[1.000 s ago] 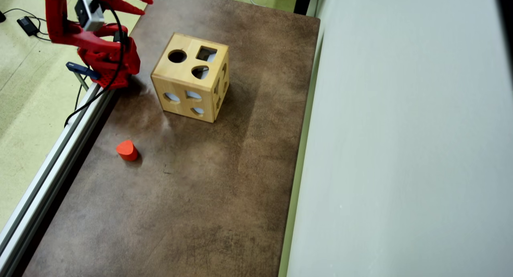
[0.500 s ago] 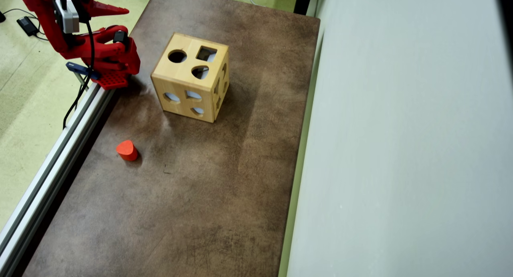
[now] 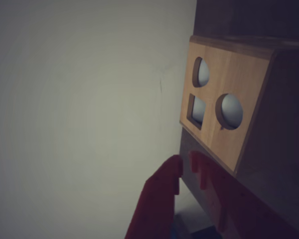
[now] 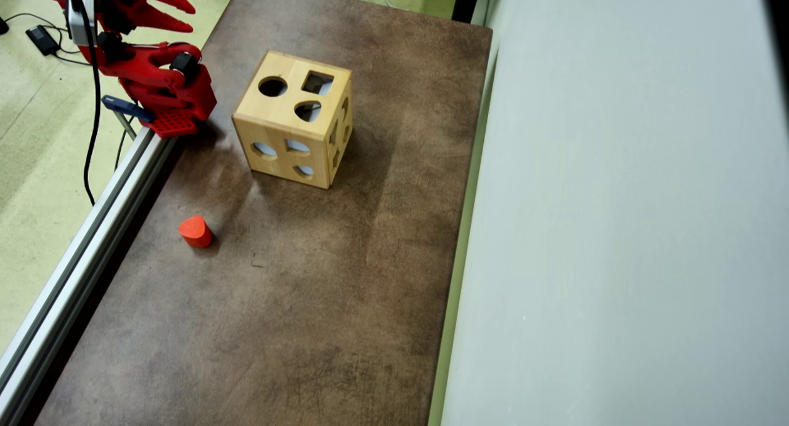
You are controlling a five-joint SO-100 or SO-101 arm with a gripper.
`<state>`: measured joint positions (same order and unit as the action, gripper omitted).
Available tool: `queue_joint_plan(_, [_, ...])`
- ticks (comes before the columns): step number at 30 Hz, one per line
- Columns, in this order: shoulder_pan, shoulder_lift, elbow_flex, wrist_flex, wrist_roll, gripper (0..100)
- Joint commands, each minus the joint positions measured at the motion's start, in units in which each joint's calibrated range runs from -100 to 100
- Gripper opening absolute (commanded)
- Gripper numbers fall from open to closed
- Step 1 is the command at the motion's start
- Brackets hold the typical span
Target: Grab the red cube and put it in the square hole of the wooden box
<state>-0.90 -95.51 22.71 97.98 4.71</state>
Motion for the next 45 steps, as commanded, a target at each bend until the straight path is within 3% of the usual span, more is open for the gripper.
queue_joint_plan(1, [0.2, 0.3, -1.0, -0.1, 0.3, 2])
queue_joint_plan(45, [4.5, 0.1, -1.1, -0.1, 0.7, 2])
